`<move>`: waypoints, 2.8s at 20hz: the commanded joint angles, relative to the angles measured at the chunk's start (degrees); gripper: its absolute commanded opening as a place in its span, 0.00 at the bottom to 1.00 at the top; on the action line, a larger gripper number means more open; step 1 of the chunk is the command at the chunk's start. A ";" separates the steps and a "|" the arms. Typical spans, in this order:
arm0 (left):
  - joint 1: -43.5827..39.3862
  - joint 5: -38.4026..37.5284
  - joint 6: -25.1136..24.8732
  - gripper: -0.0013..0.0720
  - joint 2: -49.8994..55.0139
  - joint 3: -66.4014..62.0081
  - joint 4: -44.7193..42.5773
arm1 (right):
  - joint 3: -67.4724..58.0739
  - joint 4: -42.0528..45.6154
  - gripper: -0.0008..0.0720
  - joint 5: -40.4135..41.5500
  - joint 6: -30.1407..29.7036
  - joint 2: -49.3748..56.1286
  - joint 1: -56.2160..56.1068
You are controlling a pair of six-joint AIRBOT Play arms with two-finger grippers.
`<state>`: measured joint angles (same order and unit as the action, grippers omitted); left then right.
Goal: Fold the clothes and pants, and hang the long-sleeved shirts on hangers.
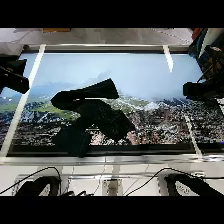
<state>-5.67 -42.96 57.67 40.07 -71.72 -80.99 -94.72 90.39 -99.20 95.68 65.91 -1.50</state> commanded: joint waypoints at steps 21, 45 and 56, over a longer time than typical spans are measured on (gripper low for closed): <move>0.04 1.49 0.00 0.28 0.37 0.00 0.09 | 0.02 0.55 0.06 26.88 -1.03 0.11 0.02; -0.04 -6.40 3.26 0.29 4.04 5.75 11.23 | 48.37 -44.00 0.78 41.90 -37.79 16.96 -4.28; -0.04 -11.52 3.67 0.29 7.63 5.90 11.21 | 30.25 -38.56 0.78 26.71 -54.18 29.99 -4.76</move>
<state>-5.67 -52.21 61.23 47.09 -65.84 -69.78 -61.54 51.31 -67.20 48.95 94.15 -6.17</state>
